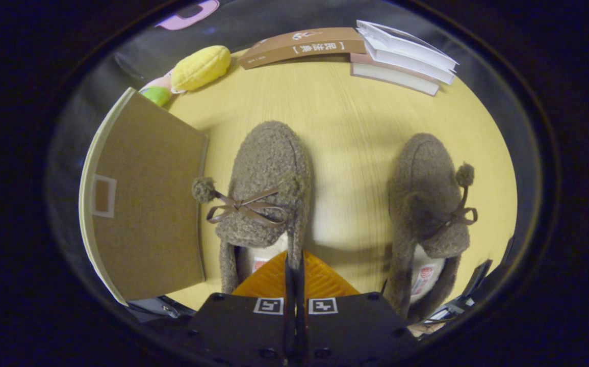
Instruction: Open the storage box then place both shoes into the box .Put the left shoe in first, then the right shoe, with the right side of both shoes facing outward in a uniform manner.
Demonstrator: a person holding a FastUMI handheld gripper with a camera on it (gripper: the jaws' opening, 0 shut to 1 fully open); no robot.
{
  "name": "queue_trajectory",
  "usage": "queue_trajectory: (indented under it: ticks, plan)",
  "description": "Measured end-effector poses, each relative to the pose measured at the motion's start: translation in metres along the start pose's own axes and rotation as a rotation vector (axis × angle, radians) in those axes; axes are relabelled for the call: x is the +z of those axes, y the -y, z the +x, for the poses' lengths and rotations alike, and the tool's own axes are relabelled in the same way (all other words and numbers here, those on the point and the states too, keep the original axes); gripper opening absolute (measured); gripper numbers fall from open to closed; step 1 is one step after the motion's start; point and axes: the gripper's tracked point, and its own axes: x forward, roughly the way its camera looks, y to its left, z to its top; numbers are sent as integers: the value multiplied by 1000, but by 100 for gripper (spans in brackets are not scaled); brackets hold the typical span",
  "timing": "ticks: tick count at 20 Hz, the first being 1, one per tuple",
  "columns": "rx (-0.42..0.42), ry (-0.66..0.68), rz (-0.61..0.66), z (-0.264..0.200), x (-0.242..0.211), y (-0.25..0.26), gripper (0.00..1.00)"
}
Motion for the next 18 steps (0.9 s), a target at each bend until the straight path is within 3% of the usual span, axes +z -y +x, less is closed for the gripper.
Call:
queue_trajectory:
  ticks: [4,11,18]
  plan:
    - [21,-5,18,-5,-4,-3,4]
    - [181,14,245,-37,5,-14,3]
    - [333,81,322,-109,24,-49,3]
